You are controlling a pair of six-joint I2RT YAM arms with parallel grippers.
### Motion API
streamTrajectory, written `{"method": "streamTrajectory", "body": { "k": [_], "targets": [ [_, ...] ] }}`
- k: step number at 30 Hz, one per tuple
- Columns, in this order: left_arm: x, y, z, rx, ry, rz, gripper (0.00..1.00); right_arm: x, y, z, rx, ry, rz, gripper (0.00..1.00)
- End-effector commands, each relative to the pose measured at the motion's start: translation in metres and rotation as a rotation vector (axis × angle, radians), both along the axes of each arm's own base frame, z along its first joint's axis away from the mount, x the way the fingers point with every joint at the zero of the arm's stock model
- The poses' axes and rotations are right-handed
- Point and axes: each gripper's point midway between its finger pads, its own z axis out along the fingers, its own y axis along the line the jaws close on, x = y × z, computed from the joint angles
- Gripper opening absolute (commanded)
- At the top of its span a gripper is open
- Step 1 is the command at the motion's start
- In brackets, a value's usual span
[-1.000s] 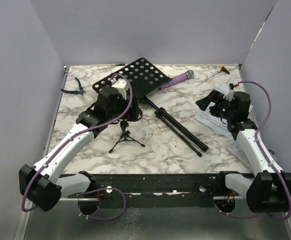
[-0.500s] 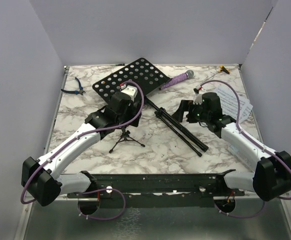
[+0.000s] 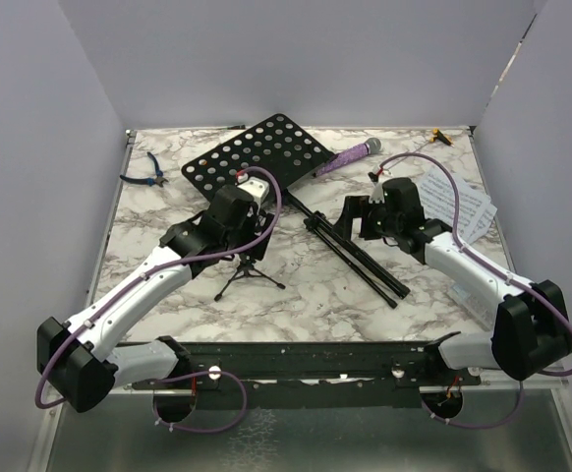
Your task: Set up the instrument practice props
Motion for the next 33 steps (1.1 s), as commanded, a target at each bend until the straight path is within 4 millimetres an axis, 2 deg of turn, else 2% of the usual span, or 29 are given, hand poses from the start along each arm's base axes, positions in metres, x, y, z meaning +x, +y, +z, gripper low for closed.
{"method": "streamTrajectory", "body": {
  "k": [1, 6, 10, 14, 15, 18, 23, 33],
  "targets": [
    [-0.019, 0.002, -0.004, -0.001, 0.061, -0.04, 0.99, 0.006, 0.0, 0.005, -0.024, -0.013, -0.008, 1.0],
    [-0.02, 0.004, -0.02, -0.015, 0.091, 0.015, 0.95, 0.008, 0.001, 0.01, -0.018, -0.02, -0.011, 1.0],
    [-0.015, 0.006, -0.022, -0.038, 0.063, 0.067, 0.89, 0.006, 0.0, 0.014, -0.012, -0.03, -0.014, 1.0],
    [-0.01, 0.004, -0.019, -0.059, 0.027, 0.069, 0.66, 0.004, -0.002, 0.014, -0.016, -0.033, -0.021, 1.0],
    [-0.008, 0.003, -0.02, -0.055, 0.027, 0.071, 0.64, 0.004, -0.003, 0.014, -0.02, -0.034, -0.024, 1.0],
    [-0.005, 0.004, -0.025, -0.033, 0.03, 0.076, 0.63, 0.004, -0.007, 0.015, -0.033, -0.037, -0.032, 1.0],
    [0.002, 0.011, -0.029, 0.008, 0.015, 0.114, 0.54, 0.003, -0.011, 0.016, -0.044, -0.041, -0.055, 1.0],
    [0.012, 0.041, -0.014, 0.112, -0.087, 0.216, 0.44, 0.004, -0.018, 0.019, -0.052, -0.046, -0.098, 1.0]
  ]
}}
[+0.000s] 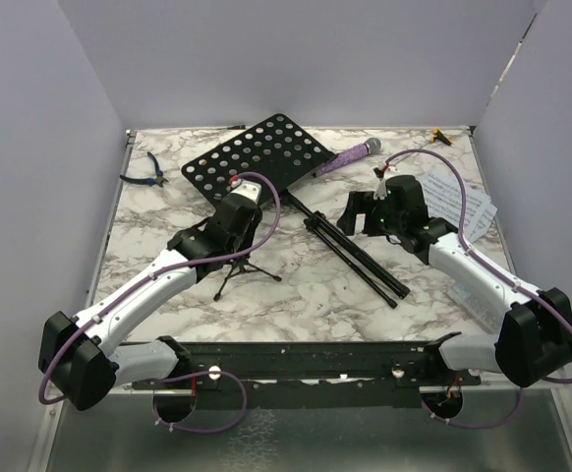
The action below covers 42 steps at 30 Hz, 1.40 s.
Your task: Set up the instrument practice props
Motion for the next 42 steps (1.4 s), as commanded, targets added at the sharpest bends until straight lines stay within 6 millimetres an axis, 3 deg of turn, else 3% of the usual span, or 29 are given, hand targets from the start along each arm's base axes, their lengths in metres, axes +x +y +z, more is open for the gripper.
{"method": "streamTrajectory", "body": {
  "k": [1, 14, 26, 32, 42],
  "targets": [
    [0.007, 0.026, 0.013, 0.094, -0.083, 0.079, 0.44, -0.001, -0.008, 0.004, -0.021, -0.007, -0.041, 1.0],
    [0.01, 0.062, 0.013, 0.238, -0.122, 0.19, 0.38, 0.008, -0.011, 0.009, -0.024, -0.016, -0.09, 1.0],
    [0.01, 0.09, 0.021, 0.204, -0.132, 0.261, 0.38, 0.013, -0.002, 0.017, 0.04, -0.019, -0.081, 1.0],
    [0.0, 0.126, 0.022, 0.211, -0.128, 0.402, 0.37, 0.014, 0.006, 0.017, 0.086, -0.019, -0.033, 1.0],
    [-0.004, 0.186, 0.028, 0.277, -0.192, 0.689, 0.36, 0.018, 0.004, 0.019, 0.111, -0.012, -0.027, 1.0]
  ]
}}
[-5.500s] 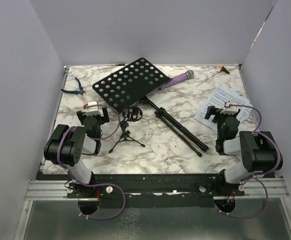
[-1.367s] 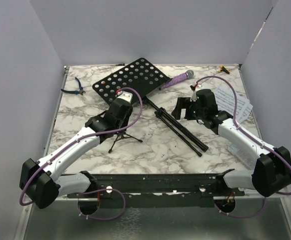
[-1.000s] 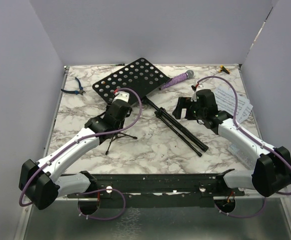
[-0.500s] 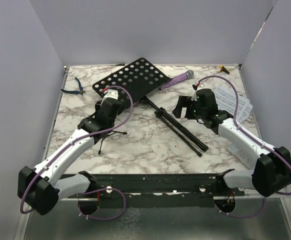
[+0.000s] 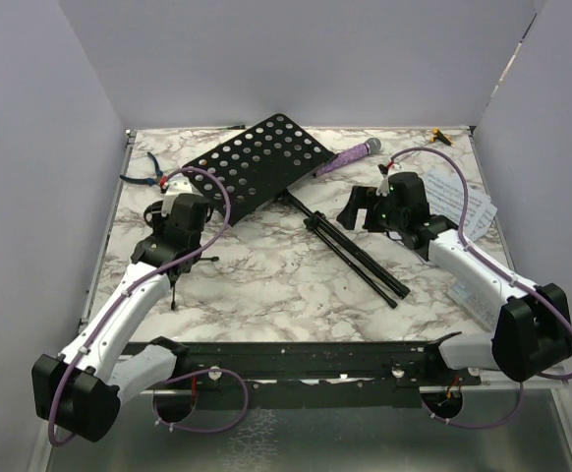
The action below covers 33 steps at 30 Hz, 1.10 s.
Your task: Set up the instrument practice props
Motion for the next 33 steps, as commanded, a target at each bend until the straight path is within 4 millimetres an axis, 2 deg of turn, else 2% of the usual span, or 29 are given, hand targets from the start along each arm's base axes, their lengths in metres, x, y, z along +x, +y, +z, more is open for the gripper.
{"method": "streamTrajectory", "body": {
  "k": [1, 6, 8, 9, 11, 12, 15, 21, 24, 27, 30, 33],
  "targets": [
    [-0.003, 0.036, 0.009, 0.084, -0.058, 0.176, 0.36, 0.006, 0.007, 0.018, 0.051, -0.035, 0.026, 1.0],
    [0.001, 0.048, 0.009, 0.085, -0.056, 0.242, 0.34, 0.004, 0.003, 0.021, 0.05, -0.042, 0.022, 1.0],
    [0.001, 0.048, 0.01, 0.078, -0.058, 0.24, 0.37, 0.003, 0.002, 0.019, 0.046, -0.041, 0.024, 1.0],
    [0.001, 0.048, 0.011, 0.074, -0.063, 0.238, 0.45, 0.002, 0.003, 0.019, 0.05, -0.044, 0.033, 1.0],
    [0.002, 0.046, 0.018, 0.061, -0.082, 0.227, 0.85, -0.001, 0.004, 0.017, 0.057, -0.046, 0.042, 1.0],
    [0.002, 0.046, 0.023, 0.053, -0.093, 0.22, 0.97, -0.002, 0.004, 0.016, 0.06, -0.046, 0.047, 1.0],
    [0.004, 0.041, 0.043, 0.023, -0.141, 0.183, 0.99, -0.004, 0.004, 0.015, 0.062, -0.043, 0.049, 1.0],
    [0.011, 0.023, 0.101, -0.094, -0.305, 0.072, 0.99, -0.006, -0.001, 0.011, 0.048, -0.03, 0.025, 1.0],
    [0.018, 0.005, 0.128, -0.185, -0.401, -0.018, 0.99, -0.007, -0.002, 0.009, 0.046, -0.025, 0.019, 1.0],
    [0.031, -0.031, 0.146, -0.316, -0.473, -0.184, 0.99, -0.008, -0.003, 0.007, 0.046, -0.019, 0.015, 1.0],
    [0.045, -0.071, 0.148, -0.464, -0.473, -0.329, 0.99, -0.009, -0.004, 0.004, 0.041, -0.009, 0.011, 1.0],
    [0.058, -0.113, 0.135, -0.636, -0.404, -0.44, 0.99, -0.009, -0.006, 0.0, 0.031, -0.001, 0.002, 1.0]
  ]
}}
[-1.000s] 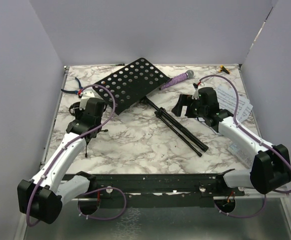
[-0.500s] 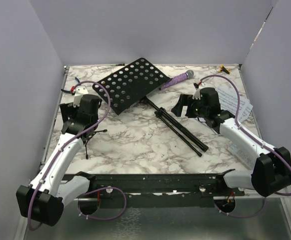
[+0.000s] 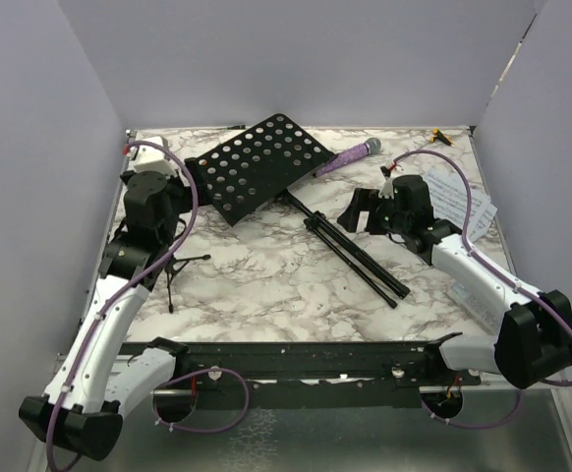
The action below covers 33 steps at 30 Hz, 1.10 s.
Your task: Set up the instrument practice props
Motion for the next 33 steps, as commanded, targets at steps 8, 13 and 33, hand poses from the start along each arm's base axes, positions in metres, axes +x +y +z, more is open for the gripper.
{"method": "streamTrajectory", "body": {
  "k": [8, 13, 33],
  "targets": [
    [0.051, -0.118, -0.095, -0.51, 0.305, -0.292, 0.99, -0.007, -0.012, -0.028, -0.05, 0.066, -0.037, 1.0],
    [0.059, -0.095, -0.13, -0.528, 0.339, -0.095, 0.99, -0.009, -0.013, -0.035, -0.056, 0.08, -0.037, 1.0],
    [0.064, -0.057, -0.206, -0.59, 0.332, 0.228, 0.88, -0.008, -0.011, -0.033, -0.054, 0.076, -0.026, 1.0]
  ]
}}
